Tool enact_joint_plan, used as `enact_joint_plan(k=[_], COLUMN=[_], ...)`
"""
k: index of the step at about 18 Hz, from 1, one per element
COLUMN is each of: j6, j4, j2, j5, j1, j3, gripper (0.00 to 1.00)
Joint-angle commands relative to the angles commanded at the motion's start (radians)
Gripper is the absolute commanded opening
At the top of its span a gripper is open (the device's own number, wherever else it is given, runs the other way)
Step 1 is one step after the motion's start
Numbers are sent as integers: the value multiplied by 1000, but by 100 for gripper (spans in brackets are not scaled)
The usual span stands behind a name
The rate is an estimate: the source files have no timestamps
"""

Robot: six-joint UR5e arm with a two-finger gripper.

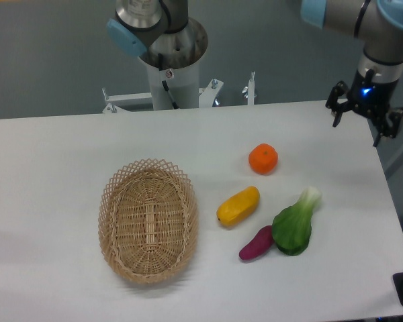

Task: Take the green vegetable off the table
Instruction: 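Move the open gripper over the green bok choy and lower it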

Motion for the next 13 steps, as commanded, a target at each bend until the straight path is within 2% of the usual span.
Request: enact_joint_plan(k=[4, 7, 9, 13], j6=[-62, -56, -48, -28], j4=[107, 150, 195, 227], j2=[-67, -103, -150, -192], j5=[5, 5, 6, 8], j1=[-54, -58, -63, -77], j3=[-34, -55, -63, -69], gripper=[100, 100, 100, 100])
